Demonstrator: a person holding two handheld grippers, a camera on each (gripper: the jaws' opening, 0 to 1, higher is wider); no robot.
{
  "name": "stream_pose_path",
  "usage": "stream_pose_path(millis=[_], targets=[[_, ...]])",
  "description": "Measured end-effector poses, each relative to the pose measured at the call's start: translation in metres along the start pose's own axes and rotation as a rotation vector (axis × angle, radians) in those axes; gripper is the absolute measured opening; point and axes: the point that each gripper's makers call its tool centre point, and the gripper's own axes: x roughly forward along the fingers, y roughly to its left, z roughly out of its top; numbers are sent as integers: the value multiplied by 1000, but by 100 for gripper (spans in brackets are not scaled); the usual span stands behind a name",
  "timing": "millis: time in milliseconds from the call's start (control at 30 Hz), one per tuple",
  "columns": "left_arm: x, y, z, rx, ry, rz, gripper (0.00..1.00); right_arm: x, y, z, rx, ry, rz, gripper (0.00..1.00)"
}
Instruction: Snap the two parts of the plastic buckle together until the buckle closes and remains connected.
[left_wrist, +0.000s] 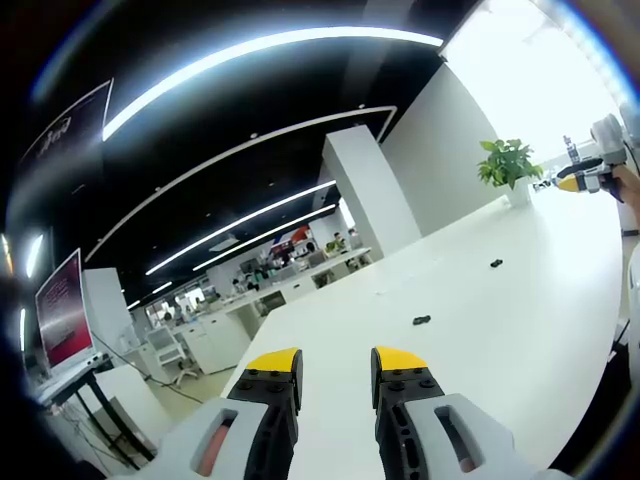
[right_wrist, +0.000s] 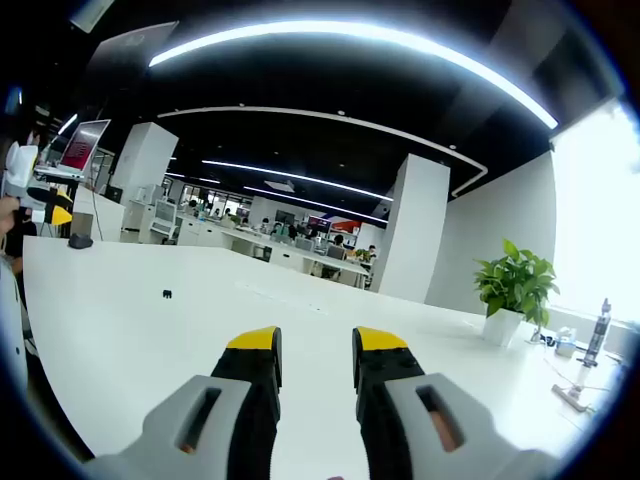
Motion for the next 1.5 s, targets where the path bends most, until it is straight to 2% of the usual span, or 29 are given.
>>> stream_pose_path(millis=[1500], targets=[[3,-5,-3,6,13,-11,27,3,2,-4,1,9,14,29]])
